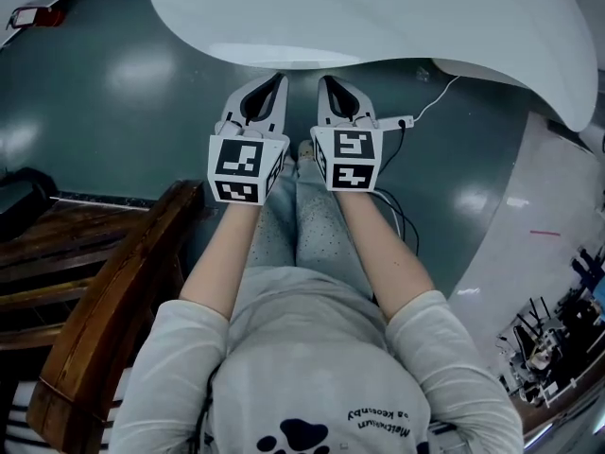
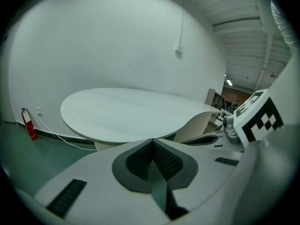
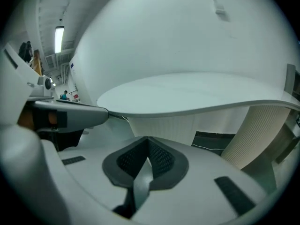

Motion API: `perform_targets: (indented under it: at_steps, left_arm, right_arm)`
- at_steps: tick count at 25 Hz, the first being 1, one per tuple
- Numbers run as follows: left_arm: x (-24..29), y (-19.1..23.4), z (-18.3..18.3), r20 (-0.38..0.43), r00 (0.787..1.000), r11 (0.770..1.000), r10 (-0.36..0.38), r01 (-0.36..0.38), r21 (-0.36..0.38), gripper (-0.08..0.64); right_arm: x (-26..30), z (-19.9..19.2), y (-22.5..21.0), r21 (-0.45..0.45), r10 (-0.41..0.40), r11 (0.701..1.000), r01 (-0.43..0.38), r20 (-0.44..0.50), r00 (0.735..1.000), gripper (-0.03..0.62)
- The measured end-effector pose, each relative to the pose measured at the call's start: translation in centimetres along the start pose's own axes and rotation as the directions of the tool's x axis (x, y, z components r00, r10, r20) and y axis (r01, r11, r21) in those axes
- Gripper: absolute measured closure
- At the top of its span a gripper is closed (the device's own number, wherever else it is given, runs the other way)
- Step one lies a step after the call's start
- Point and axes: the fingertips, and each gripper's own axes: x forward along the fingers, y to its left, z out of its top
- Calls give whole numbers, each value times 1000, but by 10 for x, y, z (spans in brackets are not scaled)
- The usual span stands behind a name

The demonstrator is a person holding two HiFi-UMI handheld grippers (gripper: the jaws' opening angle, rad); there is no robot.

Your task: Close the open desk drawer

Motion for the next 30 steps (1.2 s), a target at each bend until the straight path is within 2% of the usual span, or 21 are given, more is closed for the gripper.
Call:
perform_targets:
  at_steps: [9,16,23,30]
  left_arm:
    - [-39,-29,40,61,998,999,-18,16,30,552]
    - [-77,-52,84,126,991,995,-36,24,95,552]
    - [-117,-74,120,194,980,990,-45,18,138,552]
    - [-161,-94,136,266,962,986,-65,21,165,552]
  right_arm:
    - [-59,53,8,-37,-11,999,16,111,994,576]
    - [-114,96,21,-56,-16,998,28,209,978,575]
    - [-164,125,30,-93,-12,995,40,280,960,576]
    - [-208,149,53,-146,22,989,32,355,934,576]
